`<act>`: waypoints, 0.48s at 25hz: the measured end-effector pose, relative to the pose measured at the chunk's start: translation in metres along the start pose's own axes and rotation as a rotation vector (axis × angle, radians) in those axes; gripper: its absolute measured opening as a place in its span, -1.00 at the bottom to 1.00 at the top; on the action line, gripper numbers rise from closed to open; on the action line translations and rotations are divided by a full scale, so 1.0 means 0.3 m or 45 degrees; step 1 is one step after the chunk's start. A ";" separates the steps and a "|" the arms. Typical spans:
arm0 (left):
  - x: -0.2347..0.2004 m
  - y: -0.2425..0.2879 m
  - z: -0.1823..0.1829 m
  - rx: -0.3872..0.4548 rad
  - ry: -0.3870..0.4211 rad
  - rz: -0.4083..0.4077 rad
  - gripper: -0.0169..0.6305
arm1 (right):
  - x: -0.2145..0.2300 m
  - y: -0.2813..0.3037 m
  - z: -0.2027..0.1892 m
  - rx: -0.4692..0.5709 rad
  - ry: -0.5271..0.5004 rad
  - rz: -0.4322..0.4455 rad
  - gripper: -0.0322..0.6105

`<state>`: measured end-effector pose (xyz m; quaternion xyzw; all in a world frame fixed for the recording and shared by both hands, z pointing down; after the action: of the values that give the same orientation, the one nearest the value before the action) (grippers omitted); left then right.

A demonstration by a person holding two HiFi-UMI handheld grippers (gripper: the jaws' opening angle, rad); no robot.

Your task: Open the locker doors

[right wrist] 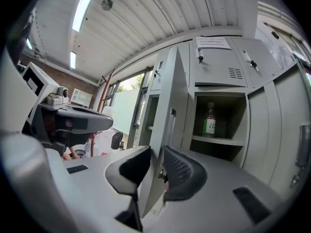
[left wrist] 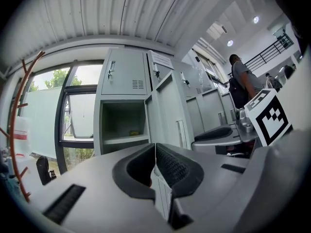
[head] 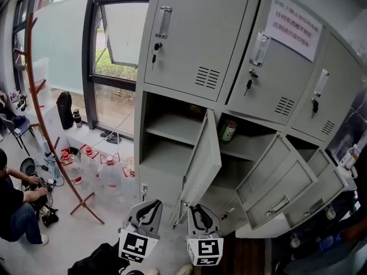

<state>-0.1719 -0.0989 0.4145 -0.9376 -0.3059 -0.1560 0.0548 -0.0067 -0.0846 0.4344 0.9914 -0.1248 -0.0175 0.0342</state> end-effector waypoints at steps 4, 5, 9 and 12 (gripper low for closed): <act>0.010 0.006 0.001 0.004 0.006 -0.012 -0.87 | 0.005 -0.010 0.006 0.021 0.008 -0.016 -0.61; 0.010 0.005 0.001 0.006 0.007 -0.013 -0.87 | 0.008 -0.019 0.011 0.035 0.016 -0.028 -0.62; 0.008 -0.002 0.002 0.009 0.013 -0.021 -0.87 | 0.041 -0.076 0.032 0.092 0.046 -0.103 -0.66; 0.013 -0.005 0.006 0.017 0.018 -0.034 -0.87 | 0.074 -0.127 0.034 0.110 0.047 -0.164 -0.68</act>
<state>-0.1693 -0.0951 0.4142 -0.9320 -0.3190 -0.1612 0.0610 0.0238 -0.0539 0.4209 0.9981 -0.0609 0.0039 -0.0075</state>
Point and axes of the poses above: the fingertips, and each gripper's own axes: y forward along the fingers, x to its right, z out of its top, the point moved 7 cm from there along -y, backward along the fingers, and after that the axes turned 10 degrees about y, right-handed, at the moved point
